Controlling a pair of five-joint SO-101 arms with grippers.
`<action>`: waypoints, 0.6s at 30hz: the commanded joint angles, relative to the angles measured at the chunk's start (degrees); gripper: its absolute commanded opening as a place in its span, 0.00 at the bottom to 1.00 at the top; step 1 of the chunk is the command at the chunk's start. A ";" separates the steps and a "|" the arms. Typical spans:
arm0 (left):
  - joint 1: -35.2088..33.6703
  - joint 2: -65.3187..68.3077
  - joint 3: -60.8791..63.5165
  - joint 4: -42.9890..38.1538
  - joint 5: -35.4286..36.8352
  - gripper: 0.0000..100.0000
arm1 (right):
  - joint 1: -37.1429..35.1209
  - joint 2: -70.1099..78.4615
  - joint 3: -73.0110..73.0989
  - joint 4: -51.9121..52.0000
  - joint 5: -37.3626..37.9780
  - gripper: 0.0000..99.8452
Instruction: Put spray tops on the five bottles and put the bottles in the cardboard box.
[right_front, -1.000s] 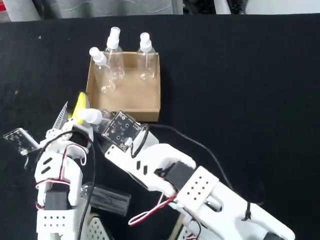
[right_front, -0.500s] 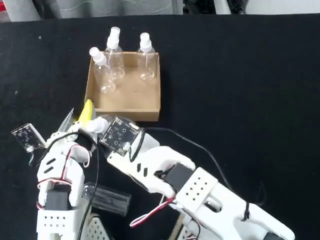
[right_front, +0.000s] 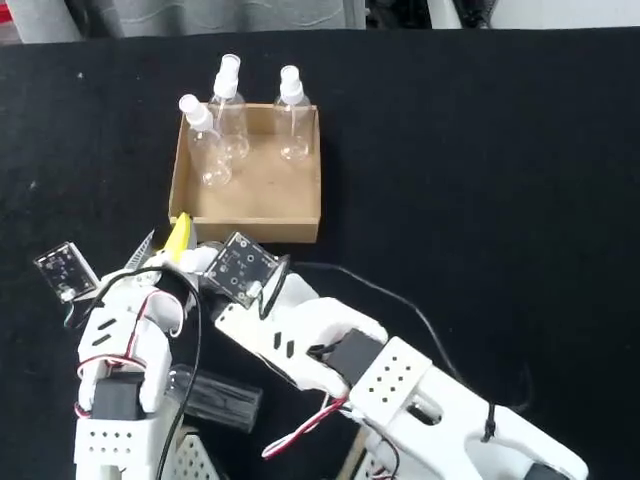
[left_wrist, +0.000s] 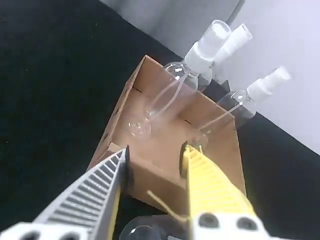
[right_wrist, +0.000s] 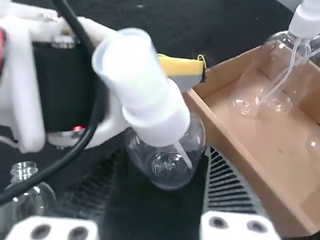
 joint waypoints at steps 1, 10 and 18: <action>1.27 0.70 1.27 2.37 -0.35 0.16 | -0.62 1.19 -3.47 -2.02 -1.76 0.16; 0.31 0.70 1.27 3.16 0.44 0.16 | -0.44 2.15 -3.65 -2.20 -4.40 0.16; 0.13 0.70 1.27 2.99 1.67 0.16 | 0.00 2.33 -6.02 0.53 -4.48 0.16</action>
